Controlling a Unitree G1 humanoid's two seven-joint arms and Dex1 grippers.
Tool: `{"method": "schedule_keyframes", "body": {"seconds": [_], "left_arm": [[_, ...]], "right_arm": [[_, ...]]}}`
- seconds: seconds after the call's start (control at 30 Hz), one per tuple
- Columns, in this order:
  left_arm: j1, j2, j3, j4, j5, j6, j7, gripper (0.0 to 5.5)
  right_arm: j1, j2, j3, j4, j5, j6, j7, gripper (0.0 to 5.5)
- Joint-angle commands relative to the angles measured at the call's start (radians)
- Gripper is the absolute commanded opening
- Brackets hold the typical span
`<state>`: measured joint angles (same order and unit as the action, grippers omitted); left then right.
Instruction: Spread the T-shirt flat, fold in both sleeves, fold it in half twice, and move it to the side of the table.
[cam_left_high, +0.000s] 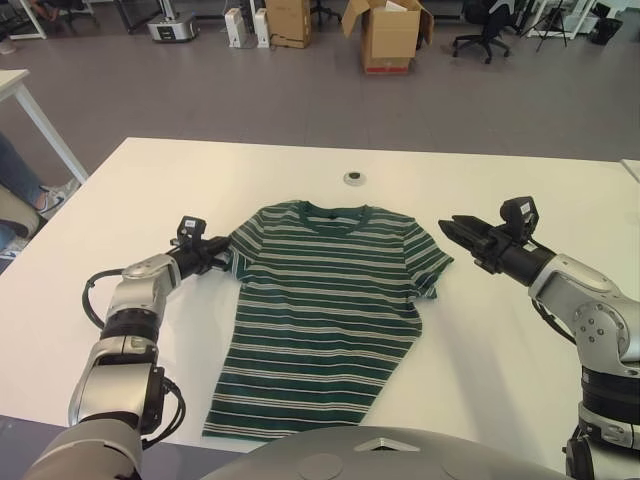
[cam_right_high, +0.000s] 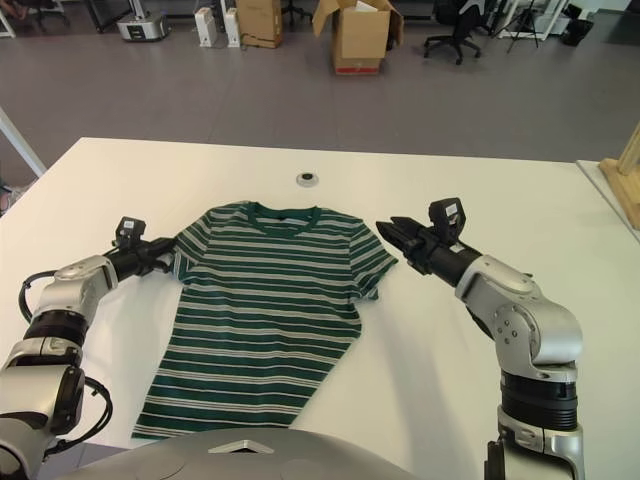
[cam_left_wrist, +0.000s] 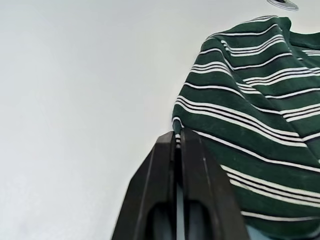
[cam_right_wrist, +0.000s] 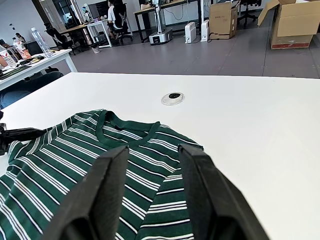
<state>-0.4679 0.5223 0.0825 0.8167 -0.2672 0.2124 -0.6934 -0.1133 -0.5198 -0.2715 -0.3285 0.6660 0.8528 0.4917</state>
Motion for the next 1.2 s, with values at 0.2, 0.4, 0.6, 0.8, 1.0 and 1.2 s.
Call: {"method": "schedule_keyframes", "body": {"seconds": [0.2,0.4,0.6,0.8,1.0,1.2], "left_arm": [[0.01,-0.037,0.043,-0.194,-0.018,0.063,0.064,0.03],[0.062,-0.055,0.018,-0.498,-0.047,0.245,0.082,0.03],[0.115,-0.127,-0.062,-0.658,-0.048,0.399,0.11,0.03],[0.135,-0.213,-0.114,-0.721,-0.04,0.469,0.166,0.03],[0.126,-0.31,-0.089,-0.787,-0.113,0.572,0.215,0.99],[0.032,-0.365,0.087,-0.866,-0.253,0.58,0.282,0.99]], "right_arm": [[0.016,0.004,-0.005,0.007,-0.002,-0.009,-0.011,1.84],[0.024,0.019,-0.002,0.01,0.001,-0.006,-0.018,1.84],[0.034,0.03,0.003,0.013,-0.002,-0.008,-0.027,1.84],[0.04,0.038,0.005,0.014,-0.004,-0.009,-0.038,1.84],[0.036,0.053,-0.014,0.046,-0.016,-0.031,-0.06,1.84],[0.05,0.105,-0.004,0.25,-0.121,-0.145,-0.123,1.84]]}}
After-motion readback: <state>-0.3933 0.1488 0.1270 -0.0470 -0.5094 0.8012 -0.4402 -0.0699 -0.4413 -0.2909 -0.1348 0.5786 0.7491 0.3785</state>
